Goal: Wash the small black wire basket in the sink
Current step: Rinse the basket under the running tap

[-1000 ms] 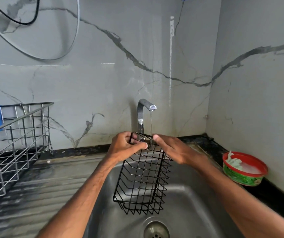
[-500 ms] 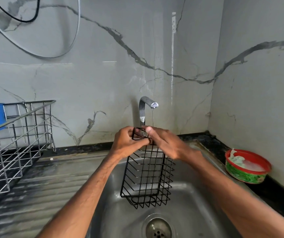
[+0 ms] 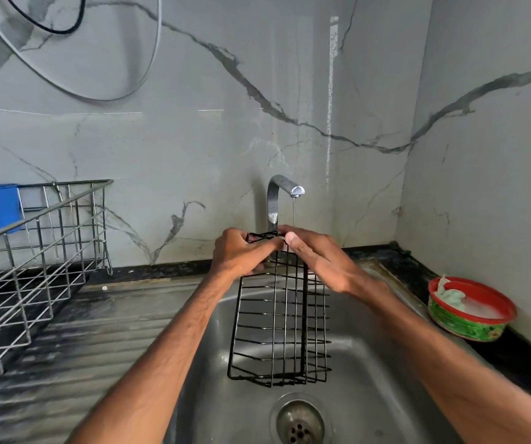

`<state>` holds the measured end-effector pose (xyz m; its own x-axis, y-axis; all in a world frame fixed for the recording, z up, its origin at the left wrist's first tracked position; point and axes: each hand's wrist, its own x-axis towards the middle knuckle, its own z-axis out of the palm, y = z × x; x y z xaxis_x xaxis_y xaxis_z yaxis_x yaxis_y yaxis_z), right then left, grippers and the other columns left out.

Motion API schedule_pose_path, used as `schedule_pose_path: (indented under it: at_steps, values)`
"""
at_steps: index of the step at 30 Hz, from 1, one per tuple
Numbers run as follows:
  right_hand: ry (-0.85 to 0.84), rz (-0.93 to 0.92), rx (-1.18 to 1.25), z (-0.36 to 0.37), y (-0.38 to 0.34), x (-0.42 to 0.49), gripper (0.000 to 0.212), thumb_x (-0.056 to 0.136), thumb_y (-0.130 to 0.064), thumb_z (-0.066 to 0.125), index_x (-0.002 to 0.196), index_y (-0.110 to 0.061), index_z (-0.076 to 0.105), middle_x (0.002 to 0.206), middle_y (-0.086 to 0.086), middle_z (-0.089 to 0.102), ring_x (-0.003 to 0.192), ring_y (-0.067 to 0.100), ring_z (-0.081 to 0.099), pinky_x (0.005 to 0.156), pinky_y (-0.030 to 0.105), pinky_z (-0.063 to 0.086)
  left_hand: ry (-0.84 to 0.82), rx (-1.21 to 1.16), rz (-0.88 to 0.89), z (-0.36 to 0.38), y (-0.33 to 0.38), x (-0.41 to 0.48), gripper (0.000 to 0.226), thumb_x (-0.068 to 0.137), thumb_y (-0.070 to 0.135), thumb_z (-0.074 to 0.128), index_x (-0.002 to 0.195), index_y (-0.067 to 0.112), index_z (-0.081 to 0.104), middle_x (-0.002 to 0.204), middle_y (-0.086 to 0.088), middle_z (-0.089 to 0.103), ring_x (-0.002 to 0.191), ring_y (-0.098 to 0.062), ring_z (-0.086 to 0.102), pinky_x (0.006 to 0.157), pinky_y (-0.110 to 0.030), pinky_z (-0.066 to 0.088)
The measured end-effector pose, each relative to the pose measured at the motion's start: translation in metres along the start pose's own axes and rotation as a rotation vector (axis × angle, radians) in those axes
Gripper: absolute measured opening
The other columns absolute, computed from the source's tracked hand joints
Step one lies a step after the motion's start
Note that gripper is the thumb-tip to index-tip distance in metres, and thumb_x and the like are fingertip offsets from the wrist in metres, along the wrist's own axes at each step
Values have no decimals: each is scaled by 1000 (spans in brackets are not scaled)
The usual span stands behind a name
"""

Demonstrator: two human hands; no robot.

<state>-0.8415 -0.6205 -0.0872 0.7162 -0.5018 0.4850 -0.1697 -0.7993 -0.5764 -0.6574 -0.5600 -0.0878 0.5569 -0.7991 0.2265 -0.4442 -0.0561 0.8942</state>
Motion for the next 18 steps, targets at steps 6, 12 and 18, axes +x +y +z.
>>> schedule_pose_path:
  at_steps: [6,12,18]
  values:
    - [-11,43,-58,6,7,1,56,108,-53,25,142,-21,56,142,1,60,131,10,53,100,18,39,-8,65,31,0,3,-6,43,68,52,92,70,14,72,63,7,75,64,-16,77,63,-38,66]
    - [-14,309,-76,-3,39,-7,78,100,-68,8,155,-22,37,161,6,33,150,23,30,118,38,19,31,77,21,-18,8,-5,61,63,52,95,98,7,74,82,0,80,65,-13,78,70,-45,67]
    - [73,114,4,3,11,4,71,103,-65,15,143,-23,56,149,-8,50,137,4,44,109,18,33,-17,62,0,-20,5,-3,56,63,52,93,97,11,76,82,4,80,68,-11,78,69,-38,67]
